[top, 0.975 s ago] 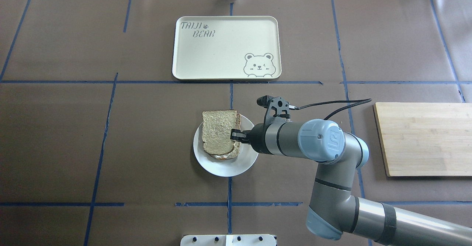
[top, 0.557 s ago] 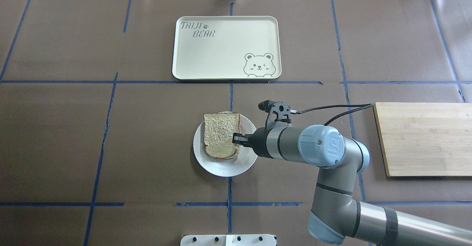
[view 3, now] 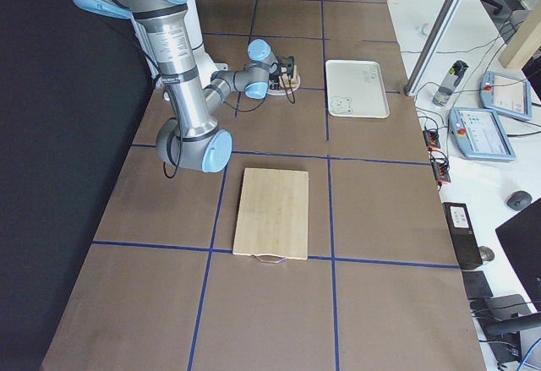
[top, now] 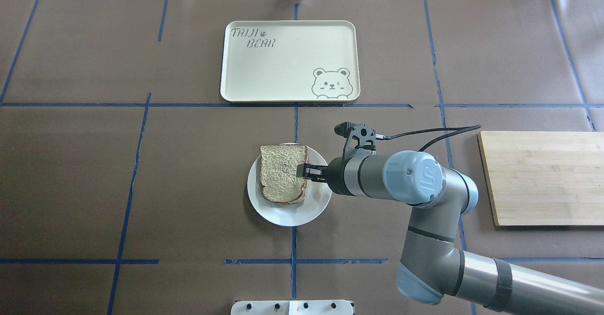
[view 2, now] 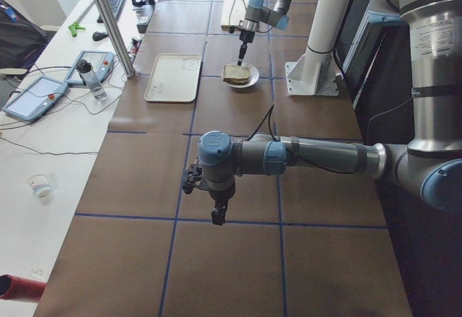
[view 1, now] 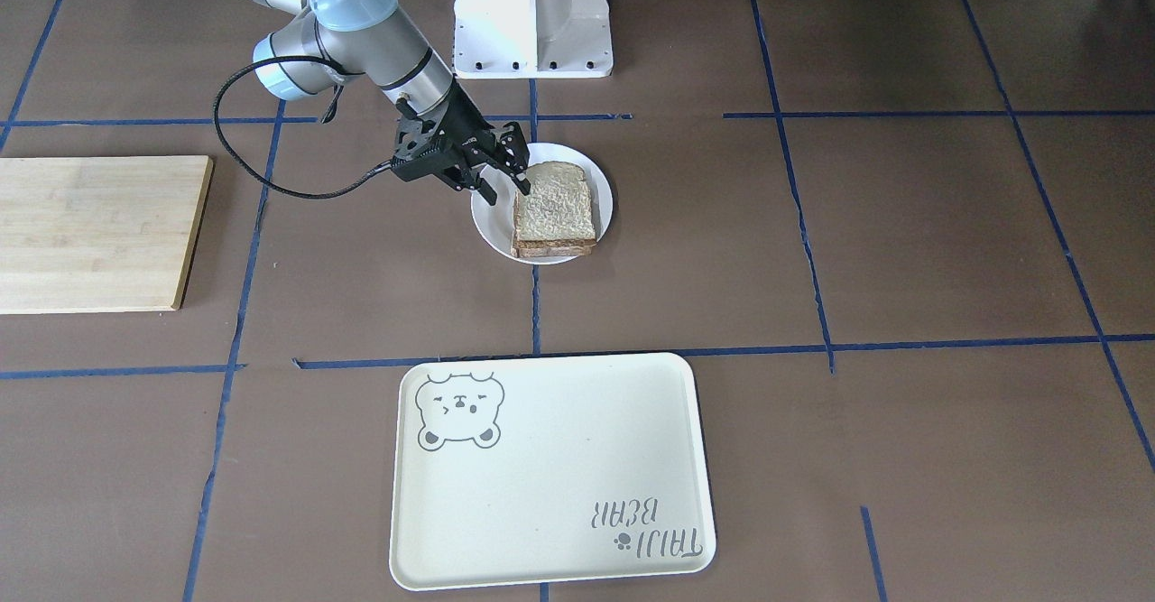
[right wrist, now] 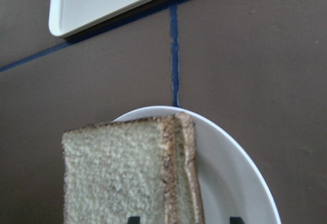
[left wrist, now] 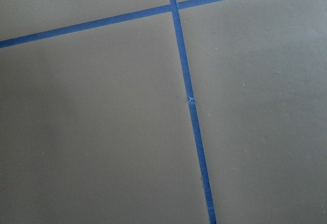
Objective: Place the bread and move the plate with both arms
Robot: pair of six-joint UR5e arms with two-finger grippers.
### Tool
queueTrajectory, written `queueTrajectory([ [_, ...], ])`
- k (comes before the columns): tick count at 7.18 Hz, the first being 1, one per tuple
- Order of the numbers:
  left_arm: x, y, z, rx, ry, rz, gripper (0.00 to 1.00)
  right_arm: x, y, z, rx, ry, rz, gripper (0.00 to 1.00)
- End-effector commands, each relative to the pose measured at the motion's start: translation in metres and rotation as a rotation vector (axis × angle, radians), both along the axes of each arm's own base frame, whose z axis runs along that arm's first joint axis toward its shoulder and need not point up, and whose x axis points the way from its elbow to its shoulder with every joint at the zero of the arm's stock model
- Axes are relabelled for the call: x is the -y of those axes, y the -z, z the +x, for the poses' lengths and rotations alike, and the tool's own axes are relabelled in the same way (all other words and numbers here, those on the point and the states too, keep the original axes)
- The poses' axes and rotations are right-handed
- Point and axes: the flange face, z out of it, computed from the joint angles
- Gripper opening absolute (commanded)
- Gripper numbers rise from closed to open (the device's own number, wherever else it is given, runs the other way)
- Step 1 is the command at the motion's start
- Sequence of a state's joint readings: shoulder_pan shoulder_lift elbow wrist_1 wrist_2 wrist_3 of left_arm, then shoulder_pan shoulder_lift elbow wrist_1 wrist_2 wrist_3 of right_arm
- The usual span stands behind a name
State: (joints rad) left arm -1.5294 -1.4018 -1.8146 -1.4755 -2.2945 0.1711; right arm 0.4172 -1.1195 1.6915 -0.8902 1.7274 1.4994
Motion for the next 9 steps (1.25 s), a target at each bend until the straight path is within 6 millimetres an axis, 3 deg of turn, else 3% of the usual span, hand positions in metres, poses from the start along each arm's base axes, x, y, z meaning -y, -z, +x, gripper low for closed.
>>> queueTrajectory([
  [1,0.000,-0.003,0.000,0.005,0.005,-0.012,1.00,0.066,-0.002,0.070,-0.109,0.062,-0.107,1.00],
  [3,0.000,-0.006,0.008,0.009,-0.011,-0.020,1.00,0.125,-0.016,0.149,-0.270,0.138,-0.070,1.00],
  [4,0.004,0.003,0.008,0.004,-0.013,0.000,1.00,0.154,-0.035,0.200,-0.346,0.188,-0.036,1.00],
  [7,0.038,0.036,0.010,-0.007,-0.012,0.254,1.00,0.139,-0.146,0.374,-0.524,0.333,0.123,1.00],
  [8,0.044,0.042,0.010,-0.010,-0.008,0.299,1.00,0.128,-0.191,0.427,-0.546,0.387,0.159,1.00],
  [9,0.062,0.054,0.014,-0.017,-0.014,0.330,1.00,0.111,-0.231,0.466,-0.573,0.436,0.194,1.00],
])
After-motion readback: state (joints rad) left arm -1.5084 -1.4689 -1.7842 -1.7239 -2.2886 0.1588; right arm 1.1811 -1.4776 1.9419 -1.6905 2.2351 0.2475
